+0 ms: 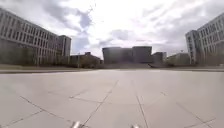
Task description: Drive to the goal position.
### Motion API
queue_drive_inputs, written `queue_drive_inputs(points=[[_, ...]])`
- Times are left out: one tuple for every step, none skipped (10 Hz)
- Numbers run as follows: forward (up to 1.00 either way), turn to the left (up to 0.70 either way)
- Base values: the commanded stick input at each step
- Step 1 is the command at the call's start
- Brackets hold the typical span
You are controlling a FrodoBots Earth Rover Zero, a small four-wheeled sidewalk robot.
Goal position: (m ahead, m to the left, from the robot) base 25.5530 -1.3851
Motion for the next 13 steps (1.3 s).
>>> queue_drive_inputs(points=[[0.70,0.00],[0.70,0.00],[0.70,0.00],[0.70,0.00],[0.70,0.00],[0.70,0.00],[0.70,0.00],[0.70,0.00],[0.70,0.00],[0.70,0.00],[0.70,-0.02],[0.70,-0.14],[0.70,-0.24]])
